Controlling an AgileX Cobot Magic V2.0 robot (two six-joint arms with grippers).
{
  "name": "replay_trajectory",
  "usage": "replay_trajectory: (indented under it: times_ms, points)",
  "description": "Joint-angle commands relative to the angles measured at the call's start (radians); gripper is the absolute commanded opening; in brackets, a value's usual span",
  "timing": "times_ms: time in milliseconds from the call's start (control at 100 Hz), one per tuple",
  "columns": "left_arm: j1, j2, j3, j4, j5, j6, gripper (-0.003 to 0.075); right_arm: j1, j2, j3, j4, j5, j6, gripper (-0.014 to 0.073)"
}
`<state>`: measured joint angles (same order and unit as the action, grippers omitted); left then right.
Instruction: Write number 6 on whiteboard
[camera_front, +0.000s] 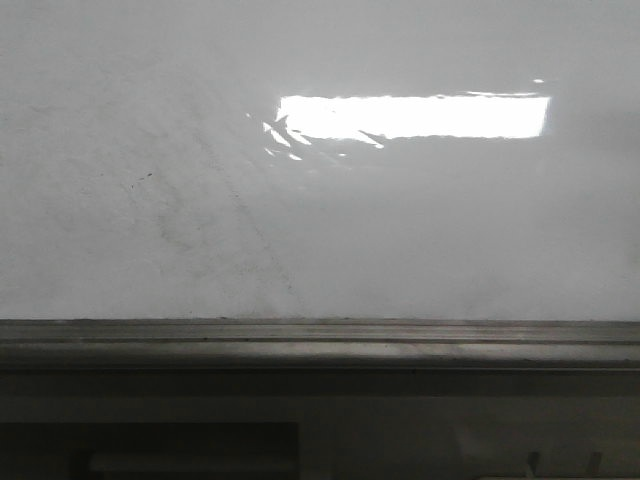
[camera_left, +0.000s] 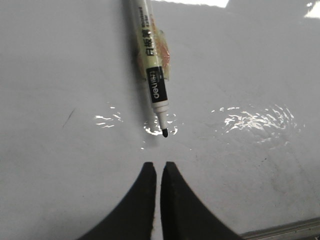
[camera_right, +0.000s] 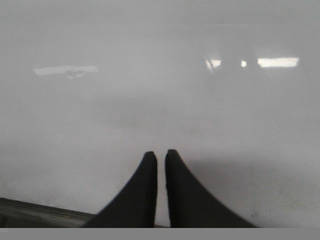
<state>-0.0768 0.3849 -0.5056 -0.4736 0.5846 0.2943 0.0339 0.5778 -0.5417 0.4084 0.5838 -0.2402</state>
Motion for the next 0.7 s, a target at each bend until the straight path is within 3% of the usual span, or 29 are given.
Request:
replay_trajectory:
  times_ms: [0, 70, 110, 170, 220, 470, 690]
  points:
    - [-0.004, 0.044, -0.054, -0.066, -0.05, 0.064, 0.0092, 0.0, 0.021, -0.048, 0.019, -0.031, -0.025, 0.0211]
    - [-0.009, 0.066, -0.06, -0.141, -0.071, 0.105, 0.0251, 0.0, 0.022, -0.049, 0.03, -0.031, -0.025, 0.038]
    - [-0.01, 0.078, -0.06, -0.171, -0.083, 0.117, 0.0335, 0.0, 0.022, -0.049, 0.035, -0.031, -0.025, 0.0426]
    - [-0.01, 0.103, -0.06, -0.215, -0.109, 0.141, 0.0467, 0.0, 0.022, -0.049, 0.038, -0.031, -0.025, 0.0449]
    - [-0.01, 0.126, -0.06, -0.258, -0.132, 0.183, 0.0522, 0.0, 0.022, -0.049, 0.039, -0.031, -0.025, 0.0449]
    - [-0.01, 0.283, -0.091, -0.516, -0.182, 0.438, 0.0463, 0.0, 0.022, -0.049, 0.06, -0.037, -0.025, 0.0449]
    - [-0.01, 0.442, -0.147, -0.541, -0.186, 0.503, 0.0461, 0.0, 0.022, -0.049, 0.06, -0.038, -0.025, 0.0449]
